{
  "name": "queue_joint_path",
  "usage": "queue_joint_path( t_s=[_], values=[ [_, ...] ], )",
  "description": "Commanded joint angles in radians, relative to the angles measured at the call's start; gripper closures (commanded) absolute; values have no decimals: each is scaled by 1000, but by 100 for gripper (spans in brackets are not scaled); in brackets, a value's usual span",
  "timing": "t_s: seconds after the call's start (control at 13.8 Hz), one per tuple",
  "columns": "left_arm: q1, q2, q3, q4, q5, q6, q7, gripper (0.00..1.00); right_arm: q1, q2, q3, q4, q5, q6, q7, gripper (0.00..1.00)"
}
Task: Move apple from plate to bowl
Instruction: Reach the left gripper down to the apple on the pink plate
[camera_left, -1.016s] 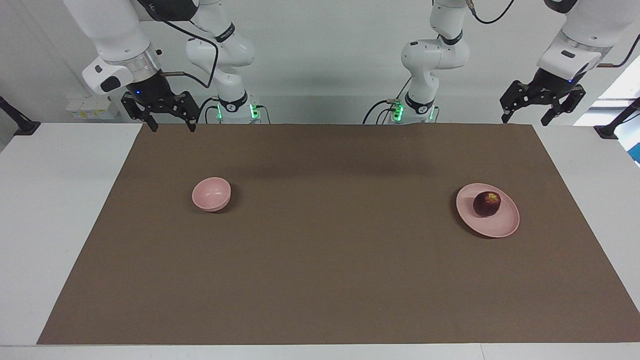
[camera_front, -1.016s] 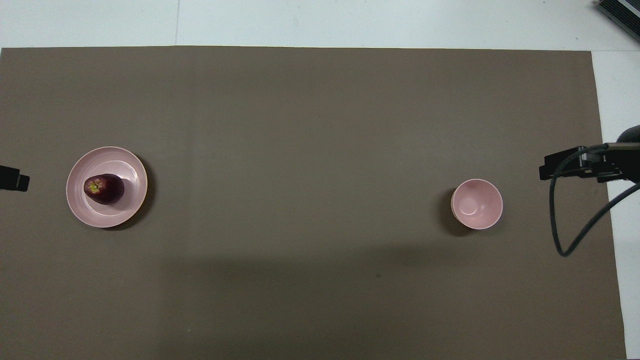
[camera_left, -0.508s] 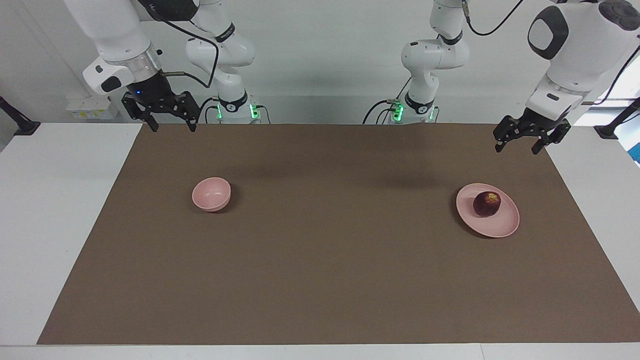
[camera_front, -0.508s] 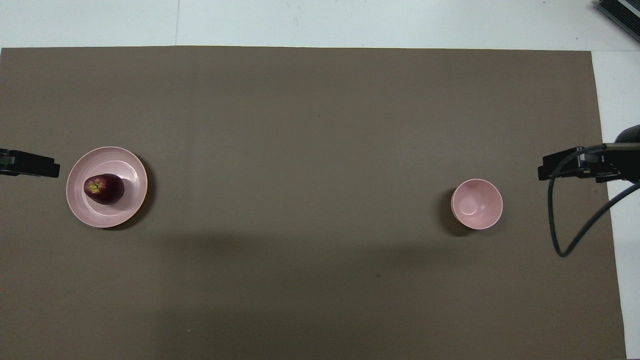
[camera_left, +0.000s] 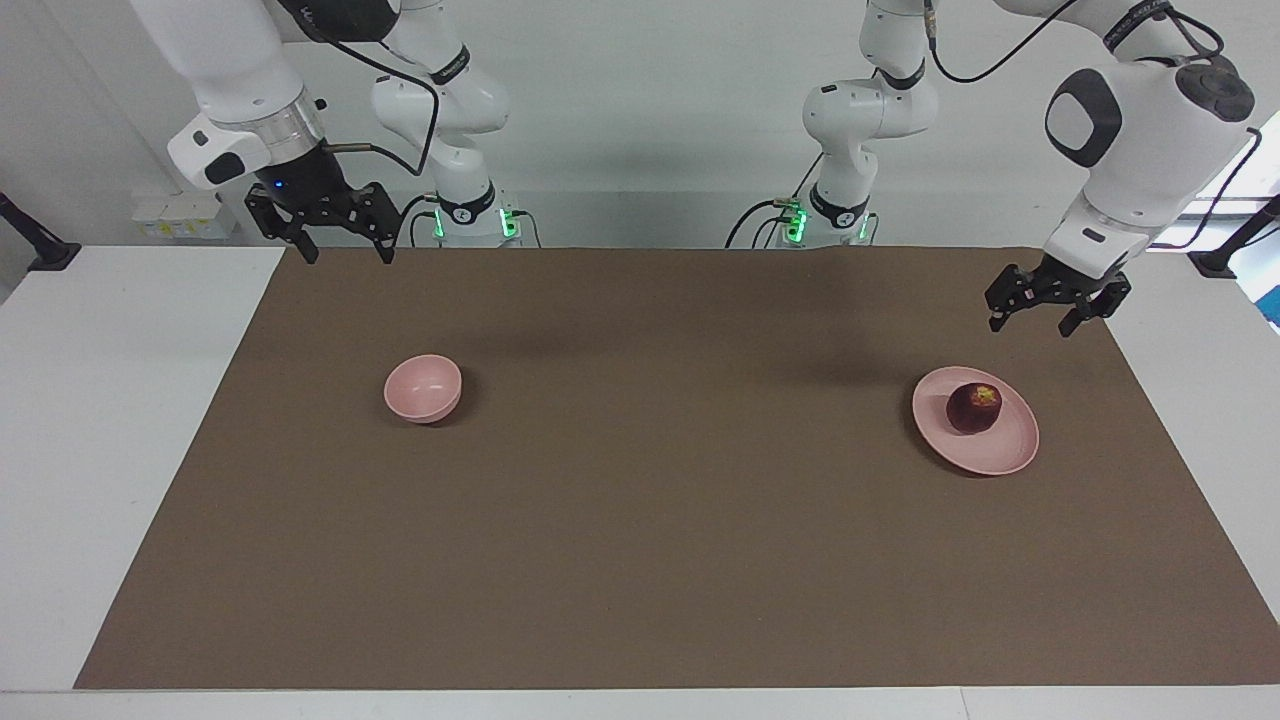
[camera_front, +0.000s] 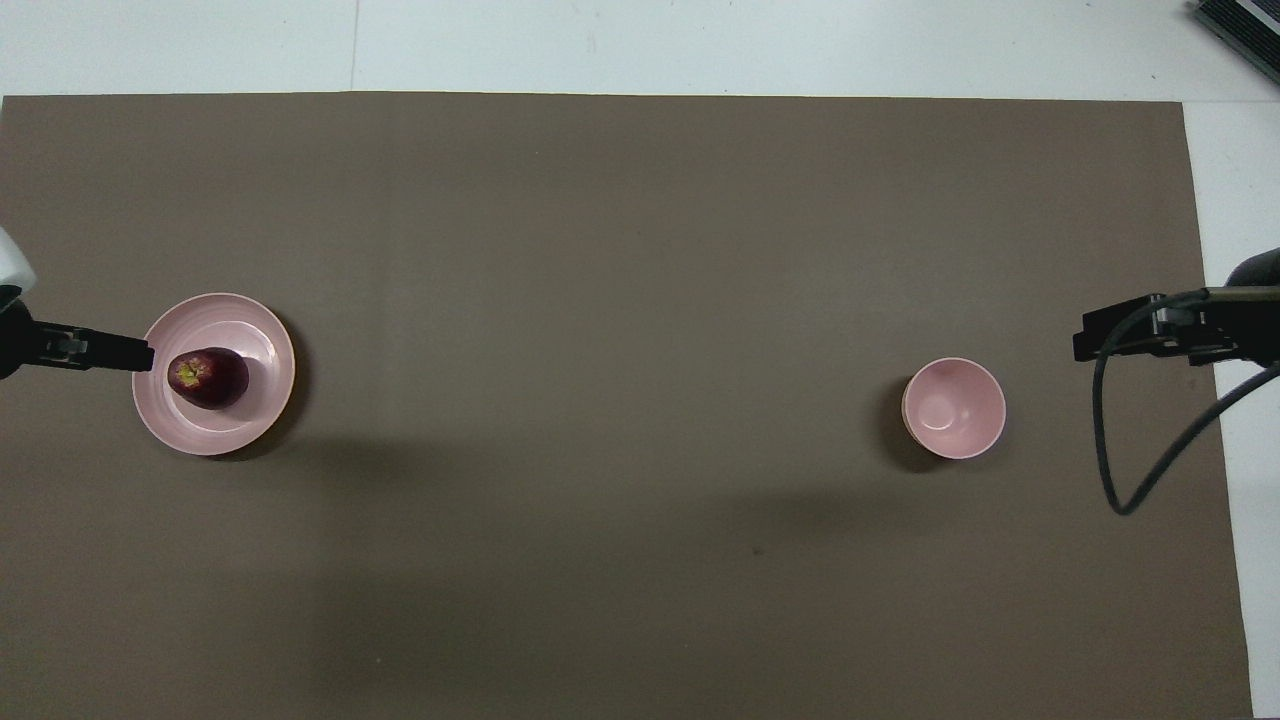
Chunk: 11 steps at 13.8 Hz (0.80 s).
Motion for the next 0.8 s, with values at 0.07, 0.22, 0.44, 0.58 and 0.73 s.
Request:
queue_joint_path(
  t_s=[0.07,0.22,0.44,0.58,0.73],
  values=[
    [9,94,-3,-68,-14,194,20,0,-11,-19,5,-16,1,-11,6,0],
    [9,134,-3,-98,-14,277,20,0,-9,-17,5,-16,1,-8,8,0],
    [26,143,-3,-131,-14,316,22,0,-11,-17,5,-16,1,-9,6,0],
    [26,143,-3,-133,-14,313,20,20,-11,-17,5,-16,1,-11,6,0],
    [24,146,-3,-124,-13,316,24,80,-11,-17,5,-16,1,-9,6,0]
  ],
)
